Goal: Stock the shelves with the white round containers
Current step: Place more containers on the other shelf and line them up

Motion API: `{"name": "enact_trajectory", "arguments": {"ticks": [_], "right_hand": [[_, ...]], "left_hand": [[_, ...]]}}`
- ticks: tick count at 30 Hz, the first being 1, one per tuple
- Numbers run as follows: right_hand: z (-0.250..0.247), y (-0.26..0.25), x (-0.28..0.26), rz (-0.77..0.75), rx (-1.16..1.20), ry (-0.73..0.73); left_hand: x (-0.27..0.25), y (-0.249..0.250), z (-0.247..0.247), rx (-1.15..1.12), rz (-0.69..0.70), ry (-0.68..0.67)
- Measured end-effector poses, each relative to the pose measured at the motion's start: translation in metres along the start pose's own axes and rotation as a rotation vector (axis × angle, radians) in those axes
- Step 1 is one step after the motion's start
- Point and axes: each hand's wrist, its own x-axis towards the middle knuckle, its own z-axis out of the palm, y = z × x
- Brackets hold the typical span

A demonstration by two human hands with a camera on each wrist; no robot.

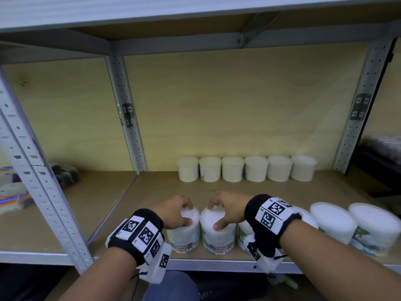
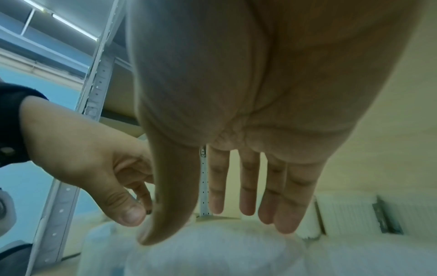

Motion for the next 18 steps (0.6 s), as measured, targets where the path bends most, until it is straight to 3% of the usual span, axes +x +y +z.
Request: {"name": "enact_trajectory", "arguments": {"ticks": [7, 14, 18], "right_hand": [[-0.048, 0.038, -0.008, 0.074, 0.049, 0.100], [-0.110, 0.114, -0.034, 0.216, -0.026, 0.226], [-0.131, 0.166, -0.050, 0.323, -0.045, 0.259]], "left_hand": [[0.023, 0.031, -0.033, -0.144, 0.095, 0.082], [0.074, 0.093, -0.052, -0.222, 0.225, 0.236], [0.110, 0.130, -0.051, -0.247, 0.258, 0.219]]}}
